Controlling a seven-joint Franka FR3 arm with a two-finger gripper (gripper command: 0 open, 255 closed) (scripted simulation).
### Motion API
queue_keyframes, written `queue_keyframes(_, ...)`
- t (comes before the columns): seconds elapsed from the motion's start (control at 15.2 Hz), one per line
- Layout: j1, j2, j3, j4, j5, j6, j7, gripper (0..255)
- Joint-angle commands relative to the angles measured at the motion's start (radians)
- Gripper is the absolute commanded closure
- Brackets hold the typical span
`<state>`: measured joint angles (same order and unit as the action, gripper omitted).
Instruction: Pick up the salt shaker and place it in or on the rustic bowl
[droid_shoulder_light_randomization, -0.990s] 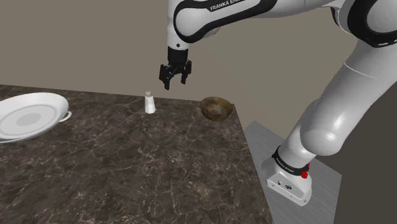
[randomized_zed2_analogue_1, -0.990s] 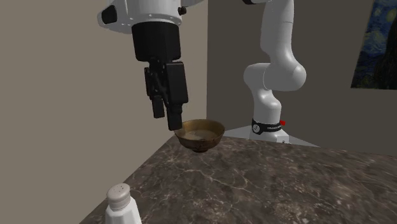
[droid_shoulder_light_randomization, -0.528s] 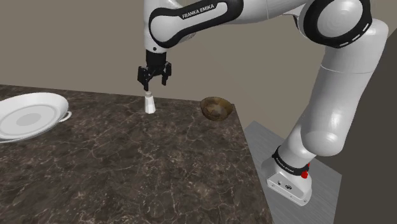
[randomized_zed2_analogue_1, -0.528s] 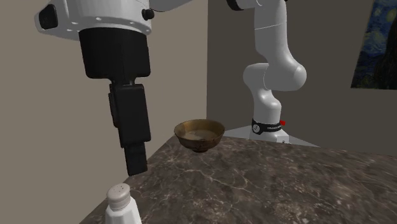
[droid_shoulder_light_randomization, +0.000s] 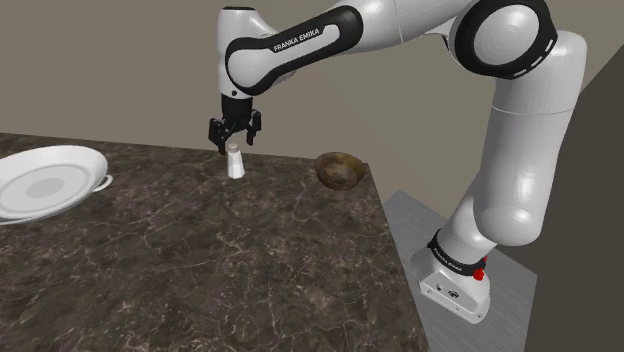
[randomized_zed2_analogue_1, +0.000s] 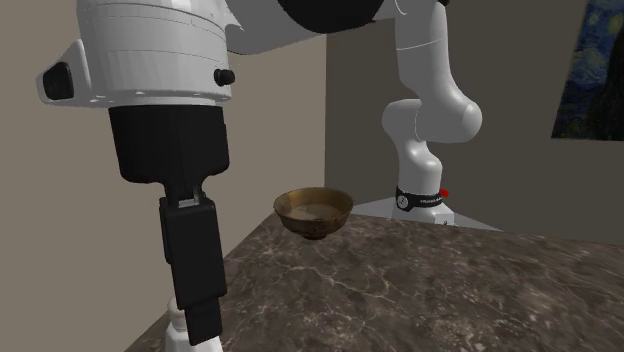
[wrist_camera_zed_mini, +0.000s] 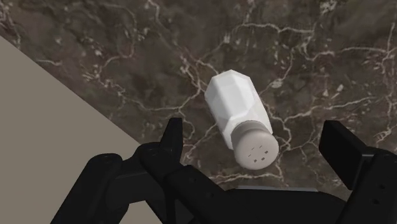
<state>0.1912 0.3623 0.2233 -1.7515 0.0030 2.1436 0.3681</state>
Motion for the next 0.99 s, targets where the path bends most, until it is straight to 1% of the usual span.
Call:
queue_keyframes(0.0, 0.002, 0.014, -0.001, -0.002, -0.003, 0.017, 0.002, 0)
queue_keyframes(0.46, 0.002, 0.014, -0.001, -0.002, -0.003, 0.016, 0.002, 0)
queue_keyframes(0.53, 0.002, 0.014, -0.001, -0.002, -0.003, 0.016, 0.002, 255)
queue_keyframes(0.92, 0.002, 0.014, -0.001, -0.001, -0.003, 0.016, 0.002, 255)
